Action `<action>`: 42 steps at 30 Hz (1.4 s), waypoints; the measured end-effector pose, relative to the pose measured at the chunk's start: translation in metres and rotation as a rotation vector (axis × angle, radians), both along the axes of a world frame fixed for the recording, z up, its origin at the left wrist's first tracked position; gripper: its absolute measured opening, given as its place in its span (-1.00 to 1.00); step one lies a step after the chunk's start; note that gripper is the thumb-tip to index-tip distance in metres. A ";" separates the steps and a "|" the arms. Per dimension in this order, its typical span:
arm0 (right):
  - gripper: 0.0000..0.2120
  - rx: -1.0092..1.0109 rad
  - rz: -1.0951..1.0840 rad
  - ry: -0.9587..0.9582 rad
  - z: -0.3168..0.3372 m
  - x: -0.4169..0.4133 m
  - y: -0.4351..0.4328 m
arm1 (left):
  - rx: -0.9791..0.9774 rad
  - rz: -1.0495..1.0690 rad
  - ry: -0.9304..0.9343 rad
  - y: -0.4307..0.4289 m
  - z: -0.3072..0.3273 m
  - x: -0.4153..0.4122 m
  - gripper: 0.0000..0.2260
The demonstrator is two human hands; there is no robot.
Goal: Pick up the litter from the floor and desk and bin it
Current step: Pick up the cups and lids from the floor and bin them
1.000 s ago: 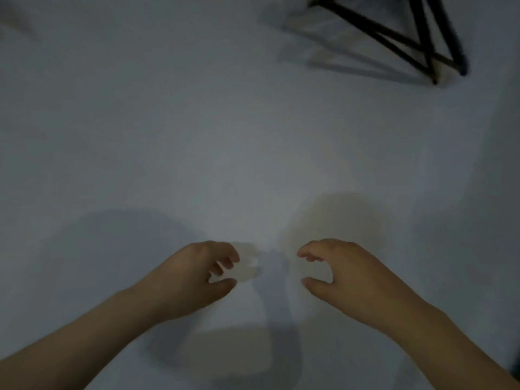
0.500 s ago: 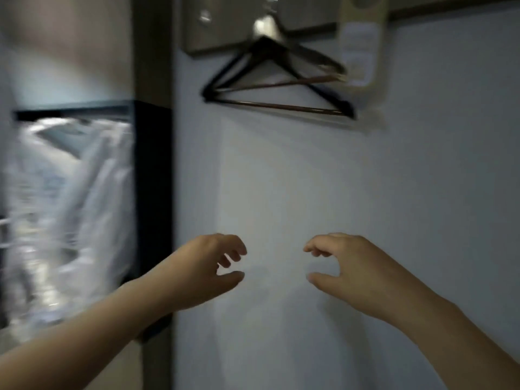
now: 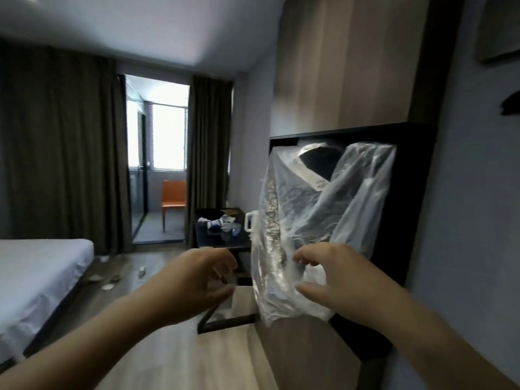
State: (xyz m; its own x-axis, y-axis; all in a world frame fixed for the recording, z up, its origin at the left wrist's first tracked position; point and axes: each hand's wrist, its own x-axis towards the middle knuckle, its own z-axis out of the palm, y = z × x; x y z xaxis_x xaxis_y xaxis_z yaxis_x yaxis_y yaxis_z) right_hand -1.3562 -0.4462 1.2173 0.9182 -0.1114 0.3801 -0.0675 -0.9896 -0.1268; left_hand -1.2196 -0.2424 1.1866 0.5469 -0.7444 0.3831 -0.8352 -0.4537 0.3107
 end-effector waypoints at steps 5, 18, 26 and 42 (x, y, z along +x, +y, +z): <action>-0.60 -0.011 0.147 0.056 -0.012 0.082 0.042 | -0.030 0.151 0.043 0.062 -0.021 0.046 -0.79; -0.60 0.005 0.390 0.144 -0.068 0.282 0.053 | 0.008 0.384 0.128 0.103 -0.080 0.191 -0.81; -0.58 0.054 0.407 0.191 -0.079 0.404 0.012 | 0.052 0.434 0.172 0.065 -0.090 0.302 -0.81; -0.60 0.094 0.424 0.285 -0.132 0.675 0.039 | 0.023 0.507 0.321 0.103 -0.137 0.561 -0.84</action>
